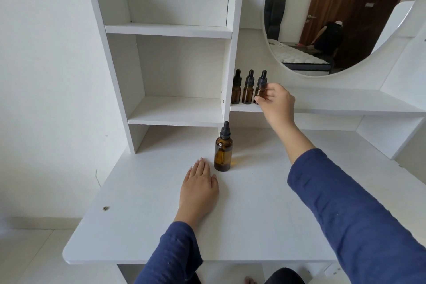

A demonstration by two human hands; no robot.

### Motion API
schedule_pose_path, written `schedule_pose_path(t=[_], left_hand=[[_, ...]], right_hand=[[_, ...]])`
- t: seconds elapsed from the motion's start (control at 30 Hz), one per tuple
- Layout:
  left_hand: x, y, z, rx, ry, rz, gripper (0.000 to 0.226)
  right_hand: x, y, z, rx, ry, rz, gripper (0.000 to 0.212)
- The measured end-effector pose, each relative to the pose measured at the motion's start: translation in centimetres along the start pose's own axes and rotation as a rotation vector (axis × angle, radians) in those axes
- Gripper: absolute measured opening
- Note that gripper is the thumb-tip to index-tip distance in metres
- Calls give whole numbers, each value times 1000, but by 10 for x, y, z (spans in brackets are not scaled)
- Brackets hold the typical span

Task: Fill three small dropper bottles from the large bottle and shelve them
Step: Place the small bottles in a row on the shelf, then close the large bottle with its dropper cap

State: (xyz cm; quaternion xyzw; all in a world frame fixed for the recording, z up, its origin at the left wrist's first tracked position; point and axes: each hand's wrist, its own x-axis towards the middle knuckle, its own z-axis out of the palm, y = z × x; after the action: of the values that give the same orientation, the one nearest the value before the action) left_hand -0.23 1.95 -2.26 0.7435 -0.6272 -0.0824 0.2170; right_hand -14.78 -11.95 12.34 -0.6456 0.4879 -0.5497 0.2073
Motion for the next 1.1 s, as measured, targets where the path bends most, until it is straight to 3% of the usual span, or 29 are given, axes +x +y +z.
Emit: schedule_pose_path(t=[0.1,0.27,0.33,0.43,0.57,0.87,1.1], left_hand=[[2,1,-2,-48,9,-25,56],[8,9,-13,-293,16,-143,66],[12,15,-15,-419,55,-158,71],[20,22,-10,-606,99,-147,72],[26,27,-4,-810,131,-94,51],[25,24,-1,-879,169,-14,32],[25,22,1,-879,171,25,24]], right_hand=[[-10,0,-3,16,37,-39,39],[-46,4,-6,119,161,-234,22],[-61,6,-2,150,67,-251,19],[-79,10,8,200,-210,-181,27],[-89,16,21,242,-471,-83,38],[-91,16,32,217,-304,-23,24],[-102,14,40,197,-306,40,39]])
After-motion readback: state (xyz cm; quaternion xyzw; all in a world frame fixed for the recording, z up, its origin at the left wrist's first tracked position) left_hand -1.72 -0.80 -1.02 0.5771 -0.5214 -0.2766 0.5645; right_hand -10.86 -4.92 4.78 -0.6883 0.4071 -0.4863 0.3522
